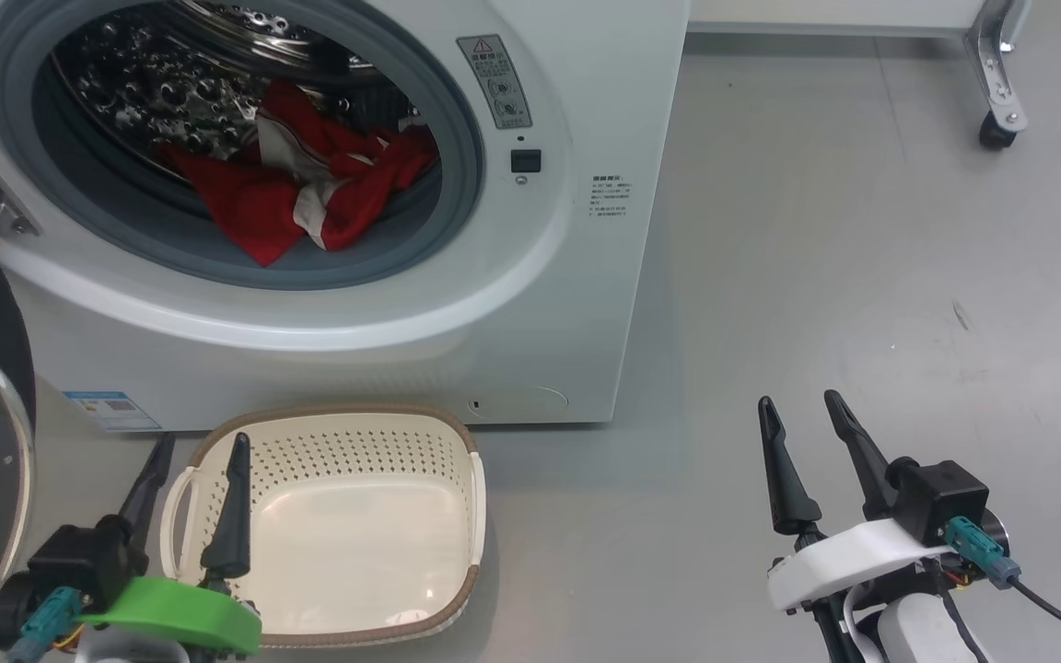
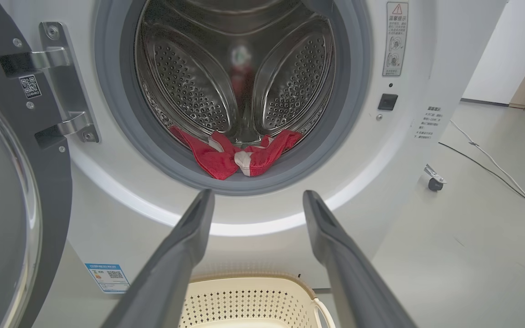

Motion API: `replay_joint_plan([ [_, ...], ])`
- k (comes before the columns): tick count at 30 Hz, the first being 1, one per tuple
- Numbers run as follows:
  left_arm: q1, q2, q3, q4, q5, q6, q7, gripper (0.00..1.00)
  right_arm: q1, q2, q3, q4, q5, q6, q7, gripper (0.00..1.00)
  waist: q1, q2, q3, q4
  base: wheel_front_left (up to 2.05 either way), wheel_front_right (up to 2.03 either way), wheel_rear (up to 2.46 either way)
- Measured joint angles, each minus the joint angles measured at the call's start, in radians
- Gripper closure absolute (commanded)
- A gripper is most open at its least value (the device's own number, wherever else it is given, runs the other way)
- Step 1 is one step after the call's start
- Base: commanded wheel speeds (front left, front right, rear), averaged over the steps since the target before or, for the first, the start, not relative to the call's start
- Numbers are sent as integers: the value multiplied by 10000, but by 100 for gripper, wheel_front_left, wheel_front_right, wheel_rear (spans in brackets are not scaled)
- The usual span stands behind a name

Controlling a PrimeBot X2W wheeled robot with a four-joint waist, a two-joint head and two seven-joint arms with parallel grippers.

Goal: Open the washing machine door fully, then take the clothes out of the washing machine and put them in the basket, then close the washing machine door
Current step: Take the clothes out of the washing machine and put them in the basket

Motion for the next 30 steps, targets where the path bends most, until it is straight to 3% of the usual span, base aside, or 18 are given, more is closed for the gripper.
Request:
replay_joint_plan([
  [5,-102,178,336,-150,-88,8,104,0,-164,-2,211,-242,-67,-102,0,0,0,0,595,-173,0,0,0],
  [11,-812,780,663,-270,6,194,520,0,-498,-2,571,-541,-61,-178,-2,0,0,0,1362,-485,0,0,0],
  [23,-3475,1941,1290,-257,199,504,1985,0,-1438,-27,1198,-1047,142,-351,-17,0,0,0,2990,-1291,0,0,0],
  [30,-4904,2685,1189,349,681,543,2869,0,-1975,-33,1576,-1149,318,-453,-48,0,1,0,3863,-1787,0,0,0],
])
